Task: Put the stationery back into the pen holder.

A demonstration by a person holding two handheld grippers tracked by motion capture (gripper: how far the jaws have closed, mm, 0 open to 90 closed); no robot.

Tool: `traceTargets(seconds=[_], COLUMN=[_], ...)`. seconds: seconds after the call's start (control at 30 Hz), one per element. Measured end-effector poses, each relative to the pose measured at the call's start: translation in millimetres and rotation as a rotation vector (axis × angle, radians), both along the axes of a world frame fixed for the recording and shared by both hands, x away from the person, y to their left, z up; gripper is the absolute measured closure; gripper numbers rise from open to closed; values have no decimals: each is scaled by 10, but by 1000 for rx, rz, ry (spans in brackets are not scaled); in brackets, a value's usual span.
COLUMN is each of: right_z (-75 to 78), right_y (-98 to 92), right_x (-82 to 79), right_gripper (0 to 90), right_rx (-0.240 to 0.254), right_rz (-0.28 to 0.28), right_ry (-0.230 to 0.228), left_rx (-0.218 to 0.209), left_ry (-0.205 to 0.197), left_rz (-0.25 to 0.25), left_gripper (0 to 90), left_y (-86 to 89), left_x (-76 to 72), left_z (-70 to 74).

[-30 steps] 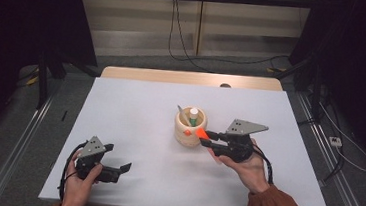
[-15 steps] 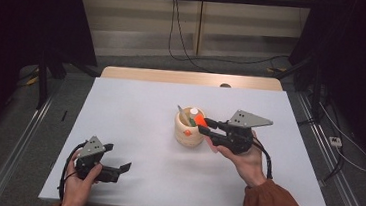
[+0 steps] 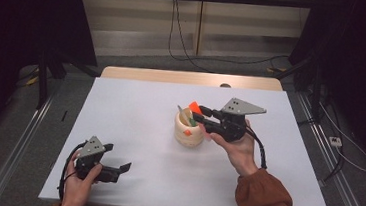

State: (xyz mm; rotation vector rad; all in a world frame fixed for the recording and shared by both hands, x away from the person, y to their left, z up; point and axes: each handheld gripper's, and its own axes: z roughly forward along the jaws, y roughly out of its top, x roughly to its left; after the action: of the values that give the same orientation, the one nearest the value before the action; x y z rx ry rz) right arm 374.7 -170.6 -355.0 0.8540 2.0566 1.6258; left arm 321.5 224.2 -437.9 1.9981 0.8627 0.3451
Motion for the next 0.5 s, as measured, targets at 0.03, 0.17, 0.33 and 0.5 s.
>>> traceTargets(seconds=[0.03,0.17,0.33,0.5], right_z=[4,23,77,136], right_y=[9,46,87,143], right_x=[9,60,105,146], right_gripper=[677,677,677,677], right_rx=[3,10,18,22], right_rz=[-1,5,-2,-8], right_ry=[-2,-9,-46,-73], left_rx=[-1,-2,3,4], left_ry=[1,-1,1,4], left_rz=[0,-2,-1,-6], left_gripper=[49,49,49,48], left_y=[-1,0,1,3], left_x=[-1,0,1,2], left_z=[0,-1,0,1])
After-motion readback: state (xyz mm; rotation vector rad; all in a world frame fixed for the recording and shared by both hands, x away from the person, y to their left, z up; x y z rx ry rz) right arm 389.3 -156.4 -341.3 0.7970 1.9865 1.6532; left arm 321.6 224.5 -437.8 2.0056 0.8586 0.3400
